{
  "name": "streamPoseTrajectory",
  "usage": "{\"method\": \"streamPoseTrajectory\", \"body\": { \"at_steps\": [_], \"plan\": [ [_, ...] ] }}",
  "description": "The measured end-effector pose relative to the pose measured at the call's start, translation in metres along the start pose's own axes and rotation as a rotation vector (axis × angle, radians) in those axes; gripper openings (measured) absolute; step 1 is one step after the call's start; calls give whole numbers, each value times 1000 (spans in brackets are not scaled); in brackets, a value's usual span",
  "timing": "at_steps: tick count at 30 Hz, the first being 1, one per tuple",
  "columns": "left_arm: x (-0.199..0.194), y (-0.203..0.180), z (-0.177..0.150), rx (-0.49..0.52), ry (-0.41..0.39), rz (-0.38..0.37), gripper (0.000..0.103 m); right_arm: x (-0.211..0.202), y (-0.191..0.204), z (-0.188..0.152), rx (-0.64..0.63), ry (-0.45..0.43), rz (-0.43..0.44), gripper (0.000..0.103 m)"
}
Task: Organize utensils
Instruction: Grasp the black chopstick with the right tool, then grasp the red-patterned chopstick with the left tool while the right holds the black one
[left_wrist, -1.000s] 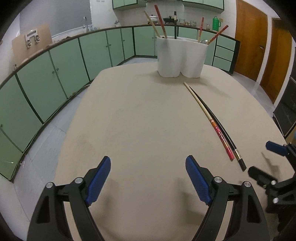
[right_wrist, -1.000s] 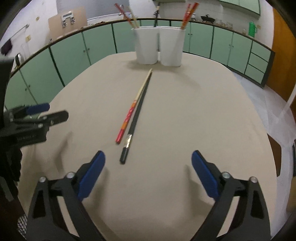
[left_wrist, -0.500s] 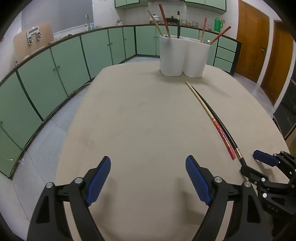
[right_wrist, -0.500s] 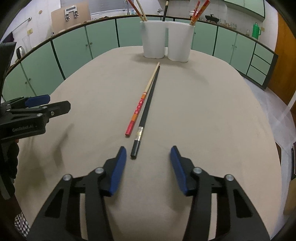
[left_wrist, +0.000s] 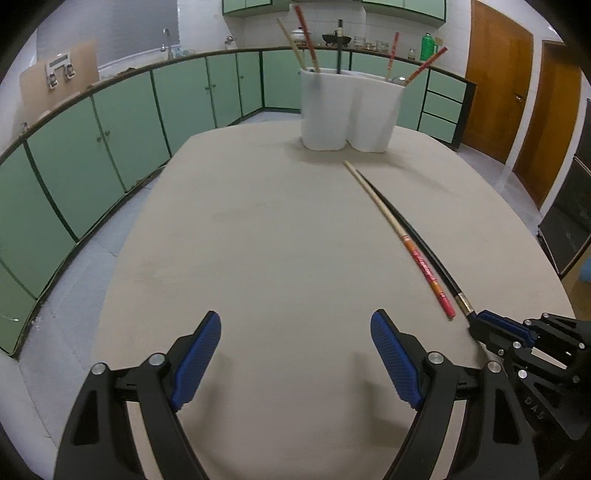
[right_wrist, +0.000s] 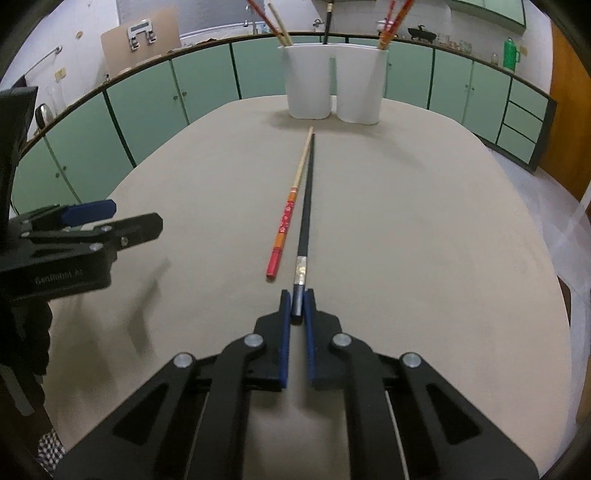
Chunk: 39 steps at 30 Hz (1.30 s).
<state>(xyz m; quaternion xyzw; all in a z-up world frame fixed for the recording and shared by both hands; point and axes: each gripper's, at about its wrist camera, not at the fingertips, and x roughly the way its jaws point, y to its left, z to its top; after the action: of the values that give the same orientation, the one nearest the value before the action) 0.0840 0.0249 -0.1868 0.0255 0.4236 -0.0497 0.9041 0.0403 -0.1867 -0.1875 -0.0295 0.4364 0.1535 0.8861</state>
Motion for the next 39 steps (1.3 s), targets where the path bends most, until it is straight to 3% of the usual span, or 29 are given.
{"method": "streamPoseTrajectory", "body": {
  "at_steps": [13,19,24,30,37,39],
  "plan": [
    [11,-59,4,25,14,-91,81,-16,-57,-6,112,-27,-70,6],
    [21,-80,5,14,26,-96,80,-18,-74,-8,127,-31,-81,6],
    [29,-90,5,5,44,-92,73,-18,-80,-10,132,-31,-76,6],
    [32,-96,4,5,42,-59,54,-18,-83,-9,141,-30,-64,6],
    [30,-102,3,10,20,-11,9,-20,-84,-10,145,-38,-58,6],
    [29,-102,3,2,17,-4,6,-21,-84,-10,142,-41,-58,6]
  ]
}}
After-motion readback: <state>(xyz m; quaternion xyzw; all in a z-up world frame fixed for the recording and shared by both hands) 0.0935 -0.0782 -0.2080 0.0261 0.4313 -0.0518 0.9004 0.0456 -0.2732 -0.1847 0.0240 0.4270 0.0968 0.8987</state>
